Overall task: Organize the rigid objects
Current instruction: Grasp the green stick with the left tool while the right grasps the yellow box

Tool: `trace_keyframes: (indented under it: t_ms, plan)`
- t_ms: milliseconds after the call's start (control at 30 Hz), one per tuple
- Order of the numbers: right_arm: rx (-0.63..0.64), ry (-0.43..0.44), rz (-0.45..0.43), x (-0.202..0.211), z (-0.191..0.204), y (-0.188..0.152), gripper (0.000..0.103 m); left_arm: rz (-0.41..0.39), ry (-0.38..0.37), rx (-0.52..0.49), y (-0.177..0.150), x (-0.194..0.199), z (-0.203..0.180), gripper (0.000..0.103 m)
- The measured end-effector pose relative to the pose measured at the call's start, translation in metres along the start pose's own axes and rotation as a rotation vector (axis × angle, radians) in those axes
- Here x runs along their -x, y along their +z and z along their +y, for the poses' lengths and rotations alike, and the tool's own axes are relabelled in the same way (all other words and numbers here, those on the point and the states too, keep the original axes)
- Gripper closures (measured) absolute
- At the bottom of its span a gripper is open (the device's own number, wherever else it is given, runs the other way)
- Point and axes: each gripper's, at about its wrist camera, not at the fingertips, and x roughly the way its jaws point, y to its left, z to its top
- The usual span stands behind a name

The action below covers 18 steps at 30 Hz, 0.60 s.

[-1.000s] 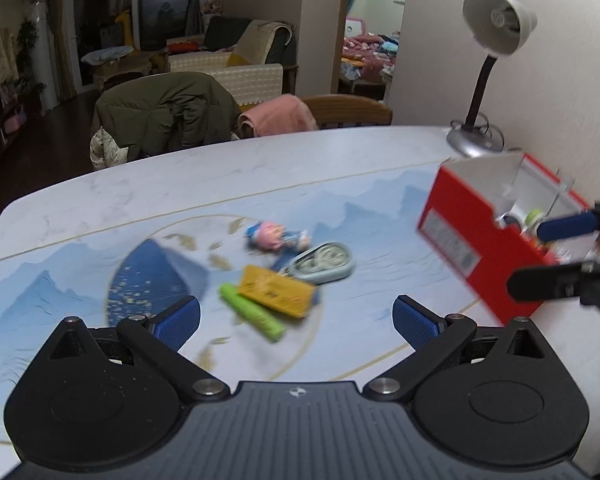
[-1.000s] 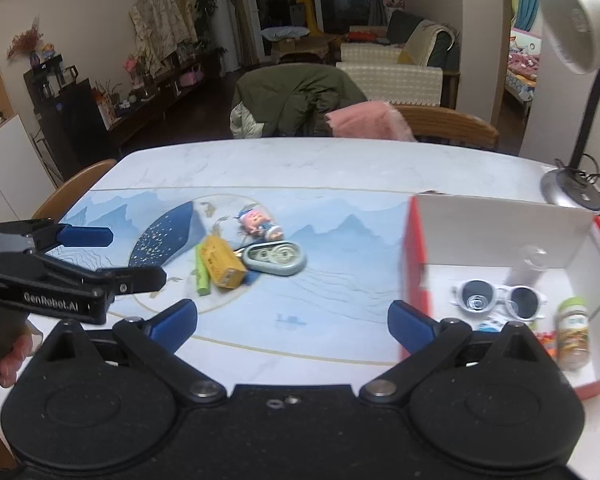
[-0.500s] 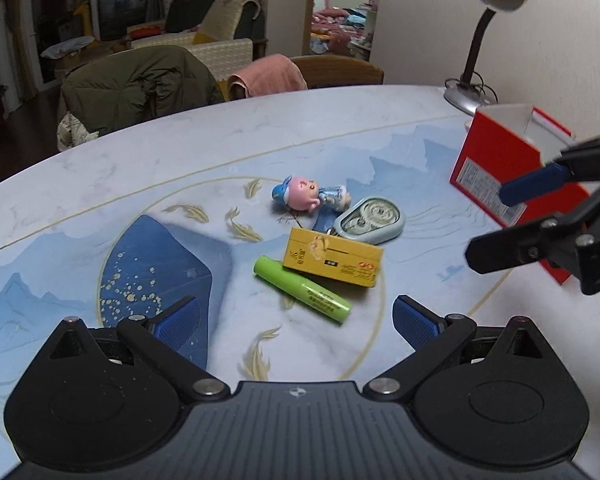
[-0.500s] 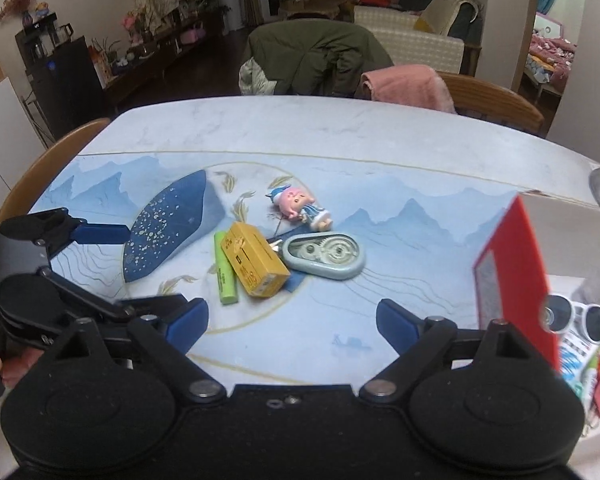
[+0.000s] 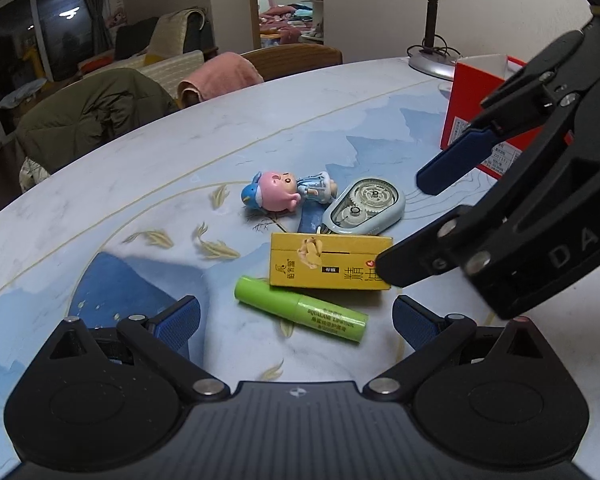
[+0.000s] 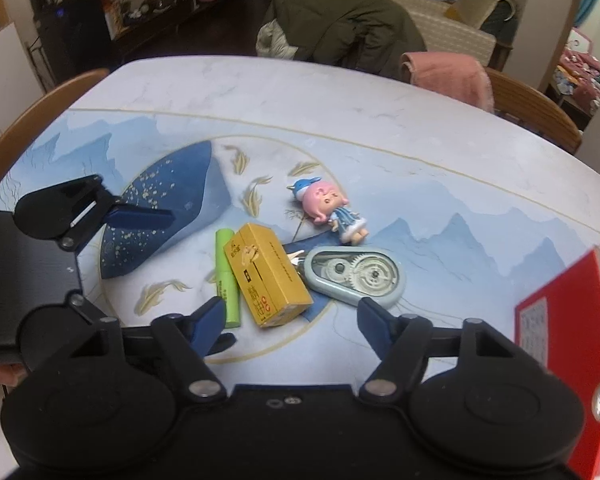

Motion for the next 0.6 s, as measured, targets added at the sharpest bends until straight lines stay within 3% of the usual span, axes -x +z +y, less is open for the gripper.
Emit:
trace_keyframes:
  t_ms: [233,600]
  plan:
    - [0.049,0.009,0.063,-0.024,0.004,0.006,0.047,-0.019,0.008,-0.038,-0.002,-0.011,0.002,0.001]
    - [0.063,0.019,0.087,-0.046,0.008,0.011,0.054,-0.031,-0.016,-0.031,-0.005,-0.022,0.01,0.004]
